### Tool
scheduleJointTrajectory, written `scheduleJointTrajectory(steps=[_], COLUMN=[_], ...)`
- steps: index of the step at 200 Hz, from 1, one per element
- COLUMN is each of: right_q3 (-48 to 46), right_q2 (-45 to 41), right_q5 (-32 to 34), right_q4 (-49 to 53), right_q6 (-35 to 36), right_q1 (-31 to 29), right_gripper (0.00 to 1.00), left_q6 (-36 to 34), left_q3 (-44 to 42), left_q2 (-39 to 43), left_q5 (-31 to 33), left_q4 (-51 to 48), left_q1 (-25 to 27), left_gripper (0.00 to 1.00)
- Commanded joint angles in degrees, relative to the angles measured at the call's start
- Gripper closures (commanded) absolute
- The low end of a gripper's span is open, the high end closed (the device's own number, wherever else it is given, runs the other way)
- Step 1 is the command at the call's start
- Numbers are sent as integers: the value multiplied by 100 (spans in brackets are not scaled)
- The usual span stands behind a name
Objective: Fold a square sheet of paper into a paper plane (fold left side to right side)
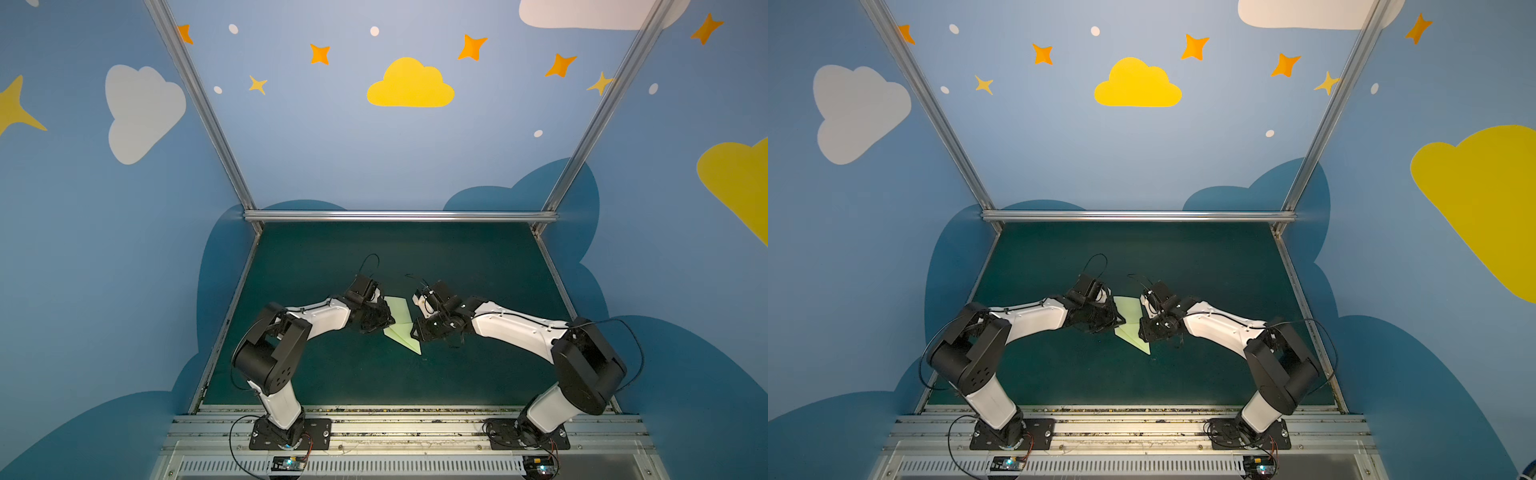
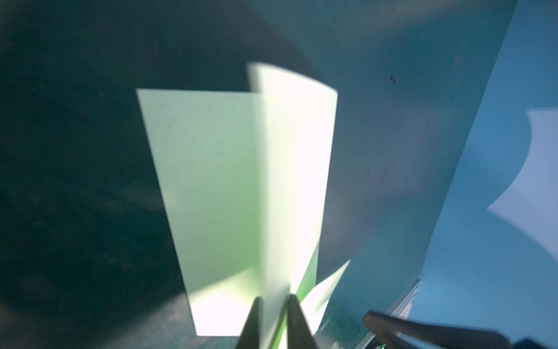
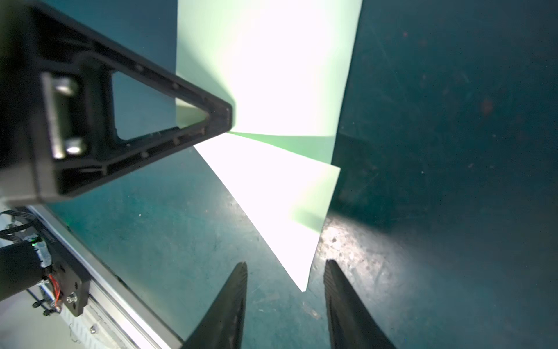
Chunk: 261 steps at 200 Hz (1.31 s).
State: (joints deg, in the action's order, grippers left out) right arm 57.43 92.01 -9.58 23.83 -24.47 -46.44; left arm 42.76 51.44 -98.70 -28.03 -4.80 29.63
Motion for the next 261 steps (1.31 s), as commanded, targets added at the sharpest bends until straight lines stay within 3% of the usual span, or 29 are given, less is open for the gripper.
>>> scheduleJointTrajectory(steps=[1, 57, 118, 176, 208, 261], right_q3=[306, 664, 695, 757, 754, 744], right_q2=[100, 565, 907, 1177, 1232, 1267], right_q5=[351, 952, 1635, 2258, 2279, 2268], right_q4=[256, 291, 131, 205, 209, 201], right_q6=[347, 505, 427, 365, 383, 399], right_q1=[-185, -713, -1211, -1393, -1438, -1493], right_gripper=[55, 47, 47, 60, 69, 75], left_q6=[-153, 33, 345, 356, 309, 241], left_q3=[68, -87, -274, -231, -213, -199], left_q2=[-20, 223, 371, 360, 339, 314], left_q5=[-43, -178, -428, -498, -529, -538], left_q4=[-139, -131, -53, -91, -127, -171], left_q1=[-26, -24, -46, -89, -122, -158], left_gripper=[93, 96, 96, 96, 96, 96])
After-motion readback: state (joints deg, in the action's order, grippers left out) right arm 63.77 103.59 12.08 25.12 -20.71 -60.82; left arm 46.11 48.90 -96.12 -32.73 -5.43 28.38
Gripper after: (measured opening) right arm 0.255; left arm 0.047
